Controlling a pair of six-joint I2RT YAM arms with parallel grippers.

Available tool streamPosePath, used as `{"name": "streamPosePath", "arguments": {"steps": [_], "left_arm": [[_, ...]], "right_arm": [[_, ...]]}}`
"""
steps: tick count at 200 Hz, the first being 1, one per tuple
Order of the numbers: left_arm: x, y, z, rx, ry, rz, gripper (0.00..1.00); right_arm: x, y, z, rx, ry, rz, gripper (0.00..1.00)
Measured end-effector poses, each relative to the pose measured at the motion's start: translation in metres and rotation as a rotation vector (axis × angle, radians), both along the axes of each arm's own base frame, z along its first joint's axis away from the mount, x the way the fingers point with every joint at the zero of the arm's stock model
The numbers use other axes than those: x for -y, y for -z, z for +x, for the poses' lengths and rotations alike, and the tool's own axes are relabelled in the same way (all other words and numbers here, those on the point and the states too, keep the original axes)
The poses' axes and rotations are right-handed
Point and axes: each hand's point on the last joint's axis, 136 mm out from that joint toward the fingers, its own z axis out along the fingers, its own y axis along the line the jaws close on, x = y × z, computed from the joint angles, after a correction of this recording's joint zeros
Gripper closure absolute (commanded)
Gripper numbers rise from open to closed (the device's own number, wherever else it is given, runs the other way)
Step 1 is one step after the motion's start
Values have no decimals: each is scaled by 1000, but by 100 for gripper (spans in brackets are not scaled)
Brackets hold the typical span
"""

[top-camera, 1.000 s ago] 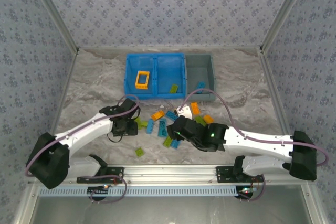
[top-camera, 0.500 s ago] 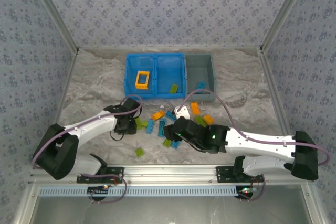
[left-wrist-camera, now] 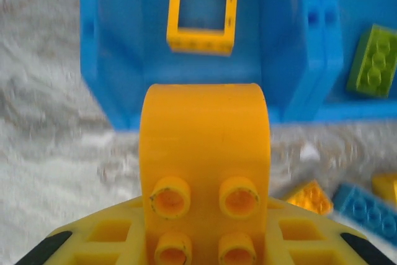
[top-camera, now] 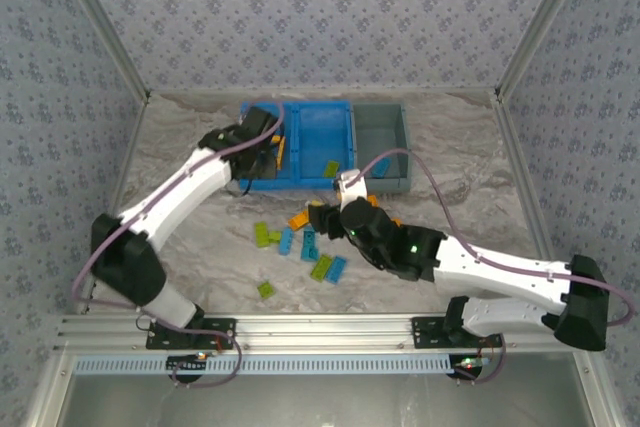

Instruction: Sort the legos into containers by color

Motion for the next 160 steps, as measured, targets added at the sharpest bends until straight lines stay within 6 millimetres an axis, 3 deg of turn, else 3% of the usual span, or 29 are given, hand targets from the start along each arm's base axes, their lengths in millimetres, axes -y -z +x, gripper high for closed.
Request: {"name": "streamPosePath", "arguments": {"steps": [37,71,118,160], "left_arm": [[-6,17,77,-22,-52,92,69],[-18,35,125,-29,-96,168,70],[-24,62,157,-52,-115,247,67],[-25,86,159,-99,-115,290,64]], "right_arm": [[-3,-15,35,66,61,14,32],[-2,-29,49,87,85,50,31],[-2,-29,50,80,79,61,31],[2,-24,50,63,86,64,31]]}}
